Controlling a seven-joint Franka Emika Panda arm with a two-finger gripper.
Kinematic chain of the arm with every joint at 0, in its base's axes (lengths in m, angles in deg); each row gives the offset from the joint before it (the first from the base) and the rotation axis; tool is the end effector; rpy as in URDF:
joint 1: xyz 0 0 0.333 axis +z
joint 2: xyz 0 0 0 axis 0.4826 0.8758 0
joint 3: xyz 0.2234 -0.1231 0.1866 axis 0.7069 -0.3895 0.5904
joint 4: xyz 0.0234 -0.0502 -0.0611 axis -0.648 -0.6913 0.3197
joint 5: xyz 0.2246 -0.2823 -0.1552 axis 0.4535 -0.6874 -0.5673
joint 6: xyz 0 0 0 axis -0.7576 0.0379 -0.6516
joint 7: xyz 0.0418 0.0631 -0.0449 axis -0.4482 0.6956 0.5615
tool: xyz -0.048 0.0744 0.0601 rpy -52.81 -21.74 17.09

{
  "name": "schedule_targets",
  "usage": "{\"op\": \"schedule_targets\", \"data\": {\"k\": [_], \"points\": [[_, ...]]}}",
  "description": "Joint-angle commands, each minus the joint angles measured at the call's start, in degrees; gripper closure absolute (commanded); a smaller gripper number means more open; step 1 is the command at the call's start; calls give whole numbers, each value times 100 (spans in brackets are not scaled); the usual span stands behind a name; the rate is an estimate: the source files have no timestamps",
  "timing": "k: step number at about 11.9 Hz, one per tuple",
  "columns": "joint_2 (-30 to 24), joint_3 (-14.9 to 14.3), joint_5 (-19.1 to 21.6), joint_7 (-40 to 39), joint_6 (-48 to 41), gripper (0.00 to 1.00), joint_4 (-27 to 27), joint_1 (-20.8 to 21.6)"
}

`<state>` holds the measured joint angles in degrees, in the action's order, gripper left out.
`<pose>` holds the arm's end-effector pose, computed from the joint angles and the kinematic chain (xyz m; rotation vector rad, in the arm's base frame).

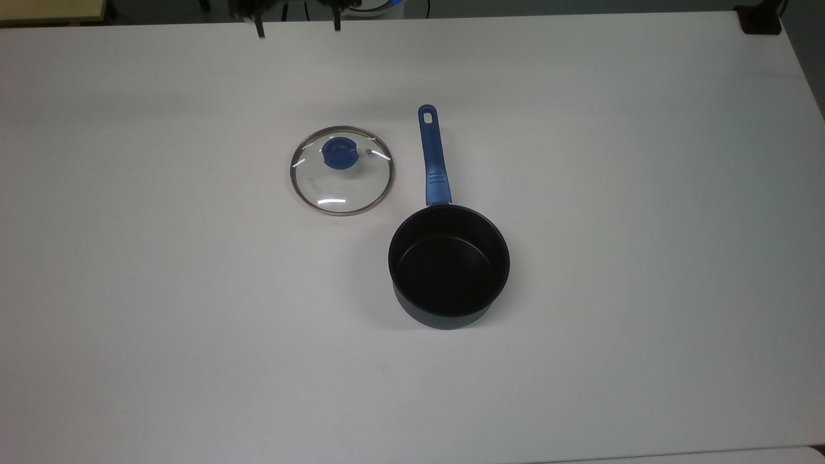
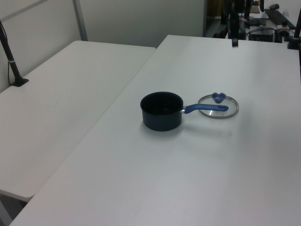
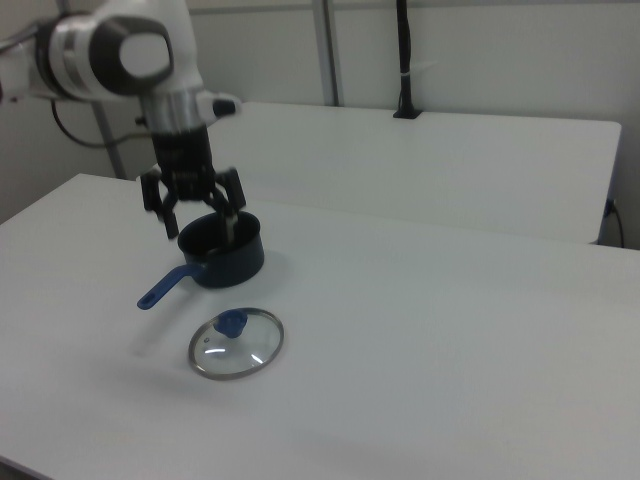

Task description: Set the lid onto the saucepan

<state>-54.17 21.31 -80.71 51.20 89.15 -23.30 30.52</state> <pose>0.5436 -0.0138 0.5578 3.0326 0.3584 -0.2420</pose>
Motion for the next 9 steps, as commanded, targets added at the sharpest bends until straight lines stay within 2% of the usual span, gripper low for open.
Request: {"op": "schedule_targets", "data": {"k": [1,2,3,5,9], "points": [[-70,-17,30,-343,1499,0,-1497,-8],[0,-17,21,-343,2062,0,-1867,1],[183,-17,12,-343,2460,0,-2001,18],[562,-9,21,-335,2927,0,-2029,71],[906,35,108,-142,3456,0,-2038,115]]}}
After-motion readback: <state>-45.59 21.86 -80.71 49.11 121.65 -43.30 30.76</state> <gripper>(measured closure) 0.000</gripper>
